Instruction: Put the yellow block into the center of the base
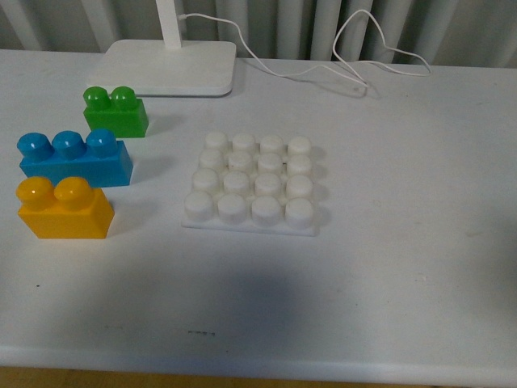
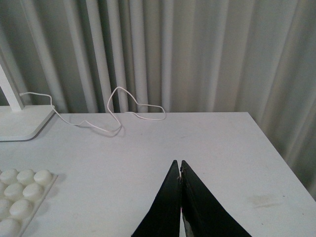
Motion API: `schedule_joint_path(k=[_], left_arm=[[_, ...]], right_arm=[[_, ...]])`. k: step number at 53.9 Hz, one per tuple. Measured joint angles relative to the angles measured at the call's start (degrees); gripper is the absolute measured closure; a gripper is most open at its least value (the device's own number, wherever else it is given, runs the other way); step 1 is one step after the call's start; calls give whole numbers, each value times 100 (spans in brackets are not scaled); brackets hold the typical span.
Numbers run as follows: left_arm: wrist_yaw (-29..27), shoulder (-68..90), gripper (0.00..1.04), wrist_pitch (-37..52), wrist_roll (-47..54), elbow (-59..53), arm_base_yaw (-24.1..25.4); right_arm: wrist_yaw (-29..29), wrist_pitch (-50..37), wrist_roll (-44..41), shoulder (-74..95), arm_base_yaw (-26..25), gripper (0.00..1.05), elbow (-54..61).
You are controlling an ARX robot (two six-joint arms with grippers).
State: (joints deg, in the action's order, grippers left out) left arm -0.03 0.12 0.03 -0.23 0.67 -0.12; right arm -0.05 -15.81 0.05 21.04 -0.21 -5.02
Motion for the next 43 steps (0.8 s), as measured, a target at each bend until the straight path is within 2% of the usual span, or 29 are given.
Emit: schedule_joint_path(k=[33,39,43], left_arm=[[2,0,6,0,2,2,0],[-4,0,6,0,2,2,0],[-2,2,6,0,2,0,0]], right_arm=[[0,557,-2,-1099,0,104,470],[-2,1493,-2,-1832,2,104,466],[-2,1547,-2,-2061,2,104,466]])
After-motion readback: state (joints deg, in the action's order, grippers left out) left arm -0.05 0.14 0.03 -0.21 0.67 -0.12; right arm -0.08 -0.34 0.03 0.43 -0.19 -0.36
